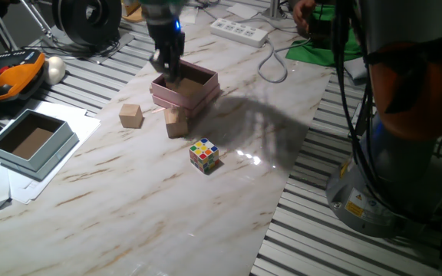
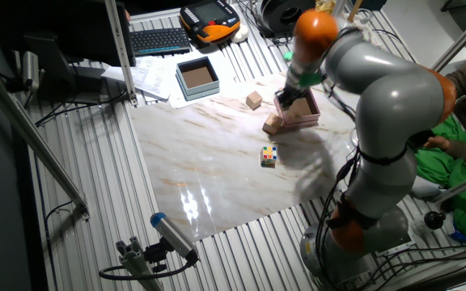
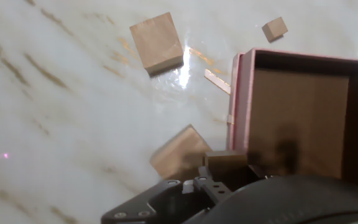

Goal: Take everything out of the gift box

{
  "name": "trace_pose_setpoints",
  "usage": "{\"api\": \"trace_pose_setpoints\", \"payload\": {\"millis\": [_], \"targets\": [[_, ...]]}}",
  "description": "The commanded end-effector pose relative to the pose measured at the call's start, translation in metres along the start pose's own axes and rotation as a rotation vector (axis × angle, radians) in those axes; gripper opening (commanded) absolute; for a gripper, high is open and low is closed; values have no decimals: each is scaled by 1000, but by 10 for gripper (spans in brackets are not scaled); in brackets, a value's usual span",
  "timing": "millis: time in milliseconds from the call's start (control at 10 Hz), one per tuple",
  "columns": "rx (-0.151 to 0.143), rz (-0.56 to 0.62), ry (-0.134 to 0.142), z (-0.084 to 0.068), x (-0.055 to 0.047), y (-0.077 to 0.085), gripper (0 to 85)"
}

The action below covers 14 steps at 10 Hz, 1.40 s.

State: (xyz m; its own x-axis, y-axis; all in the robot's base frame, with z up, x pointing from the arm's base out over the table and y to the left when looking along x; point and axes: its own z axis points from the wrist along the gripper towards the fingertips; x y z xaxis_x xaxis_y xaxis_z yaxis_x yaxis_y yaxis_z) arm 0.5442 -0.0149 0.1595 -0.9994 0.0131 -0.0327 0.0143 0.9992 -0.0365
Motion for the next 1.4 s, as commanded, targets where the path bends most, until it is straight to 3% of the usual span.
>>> {"api": "trace_pose_setpoints", "payload": {"millis": [0, 100, 300, 700, 800, 1000, 1100, 1300], "targets": [[-4, 10, -26, 5, -4, 8, 510], [-15, 12, -26, 8, -9, 5, 680], [-25, 18, -21, 9, -13, 3, 680], [-29, 0, 14, -5, -2, 3, 680], [-17, -30, 13, -10, 2, 1, 340], [-27, -78, 45, -22, 10, -3, 0], [-24, -102, 56, -25, 13, -4, 0], [-4, -138, 42, -29, 20, -5, 0]]}}
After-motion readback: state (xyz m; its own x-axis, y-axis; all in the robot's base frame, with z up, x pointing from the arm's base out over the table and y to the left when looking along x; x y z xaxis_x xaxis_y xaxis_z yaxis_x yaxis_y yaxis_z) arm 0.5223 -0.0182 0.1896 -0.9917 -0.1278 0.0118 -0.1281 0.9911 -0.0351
